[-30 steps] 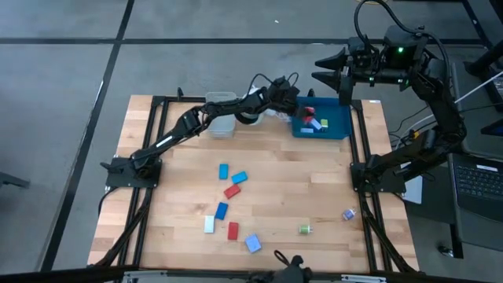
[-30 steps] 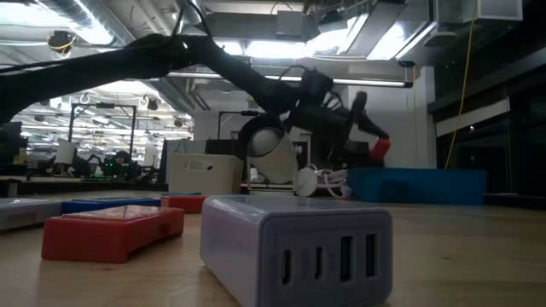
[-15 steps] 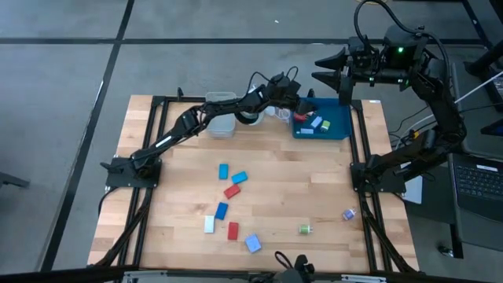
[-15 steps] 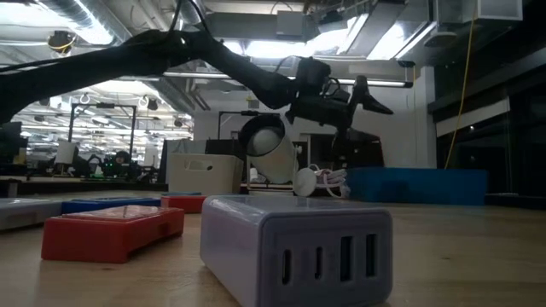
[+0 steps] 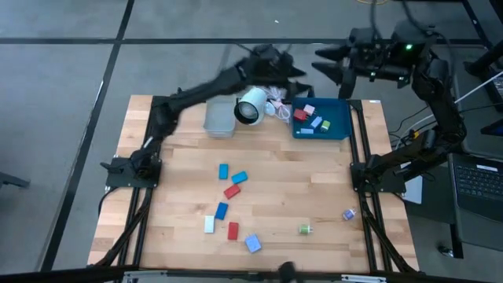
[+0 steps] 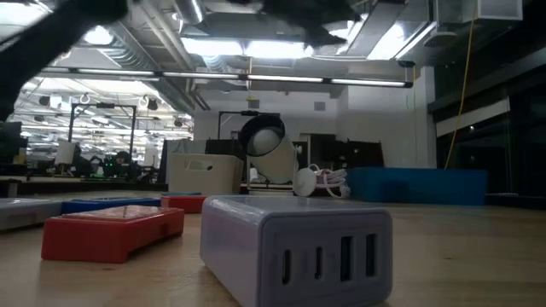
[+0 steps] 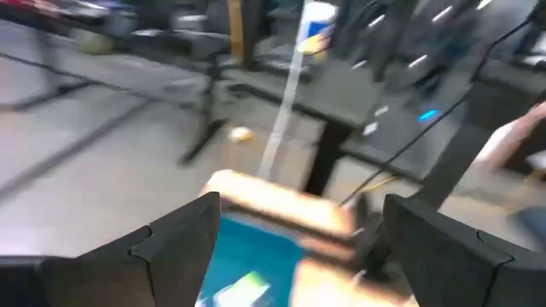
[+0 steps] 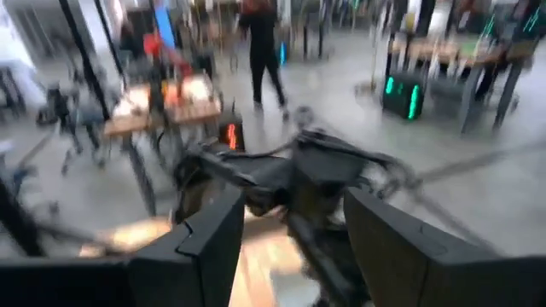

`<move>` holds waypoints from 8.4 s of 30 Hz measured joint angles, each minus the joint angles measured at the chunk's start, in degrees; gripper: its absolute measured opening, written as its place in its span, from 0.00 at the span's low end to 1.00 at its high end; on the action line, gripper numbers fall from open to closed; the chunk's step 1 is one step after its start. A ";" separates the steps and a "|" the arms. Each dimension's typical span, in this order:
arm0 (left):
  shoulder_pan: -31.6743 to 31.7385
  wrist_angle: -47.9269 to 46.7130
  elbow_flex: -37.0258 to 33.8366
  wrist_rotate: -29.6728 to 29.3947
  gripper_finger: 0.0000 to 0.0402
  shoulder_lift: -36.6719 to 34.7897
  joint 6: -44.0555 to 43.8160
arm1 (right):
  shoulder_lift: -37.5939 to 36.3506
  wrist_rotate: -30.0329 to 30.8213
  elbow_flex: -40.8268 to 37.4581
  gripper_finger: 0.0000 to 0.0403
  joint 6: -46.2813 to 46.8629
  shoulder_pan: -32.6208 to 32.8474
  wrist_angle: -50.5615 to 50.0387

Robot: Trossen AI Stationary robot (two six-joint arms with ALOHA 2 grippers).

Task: Pick & Place Office items
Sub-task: Put the green charger adapter into the blue bin, then put the purple charger adapter into the blue bin

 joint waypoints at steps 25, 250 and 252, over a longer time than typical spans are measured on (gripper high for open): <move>-18.38 -52.17 -0.03 -27.23 0.75 -37.77 2.78 | 20.02 19.01 -2.23 0.52 31.74 41.04 -35.59; -0.19 -45.39 -0.08 -12.94 0.74 -25.22 -2.60 | -9.10 1.40 -81.12 0.57 7.50 58.93 -21.21; -3.82 -44.07 -0.01 -18.69 0.74 -24.72 -4.76 | -13.09 -0.24 -82.75 0.57 7.71 60.69 -21.03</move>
